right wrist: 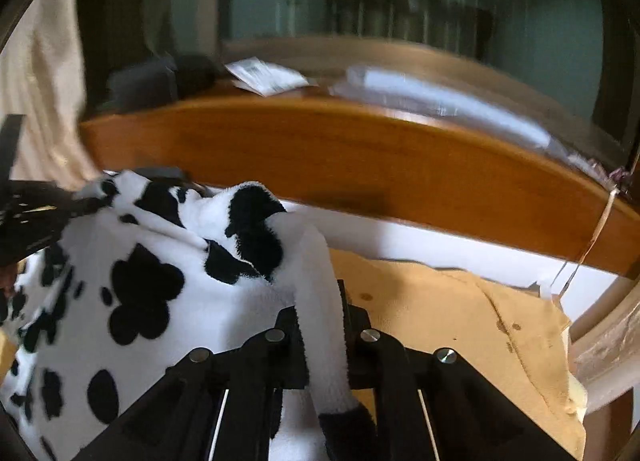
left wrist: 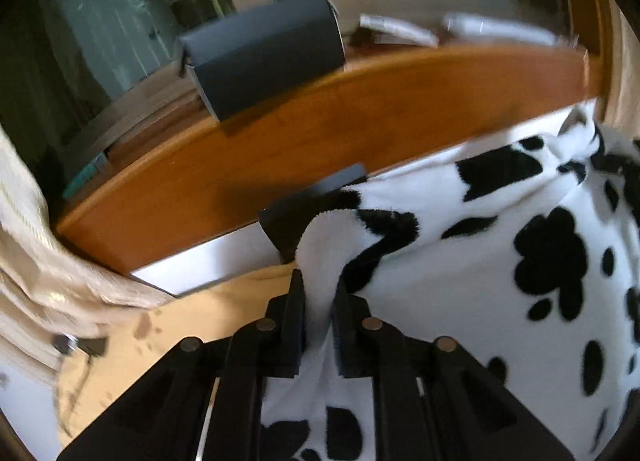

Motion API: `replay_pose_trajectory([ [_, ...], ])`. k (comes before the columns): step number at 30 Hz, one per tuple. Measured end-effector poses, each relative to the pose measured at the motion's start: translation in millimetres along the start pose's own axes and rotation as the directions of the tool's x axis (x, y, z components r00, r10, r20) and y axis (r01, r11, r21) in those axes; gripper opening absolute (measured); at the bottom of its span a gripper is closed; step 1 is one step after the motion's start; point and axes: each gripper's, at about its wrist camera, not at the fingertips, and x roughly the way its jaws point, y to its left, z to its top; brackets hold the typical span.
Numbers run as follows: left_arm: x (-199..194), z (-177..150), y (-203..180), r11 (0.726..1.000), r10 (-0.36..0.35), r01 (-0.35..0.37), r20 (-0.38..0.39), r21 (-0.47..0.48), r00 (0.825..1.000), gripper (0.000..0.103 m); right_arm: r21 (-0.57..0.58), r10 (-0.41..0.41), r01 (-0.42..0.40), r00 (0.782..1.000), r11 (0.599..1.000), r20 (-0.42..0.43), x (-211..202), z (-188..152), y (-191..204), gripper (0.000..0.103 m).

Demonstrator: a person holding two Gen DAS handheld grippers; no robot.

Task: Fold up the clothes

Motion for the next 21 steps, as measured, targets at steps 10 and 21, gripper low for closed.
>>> replay_pose_trajectory([
  [10,63,-34,16,0.977,0.210,-0.199,-0.150,0.081,0.966,0.070,0.075,0.016,-0.002,0.983,0.997,-0.184,59,-33,-23,0.037],
  [21,-69,-124,82,0.955,-0.185,0.162,-0.070,-0.247,0.980,0.086,0.154,0.106,-0.107,0.994,0.982,0.016,-87,-51,-51,0.071],
])
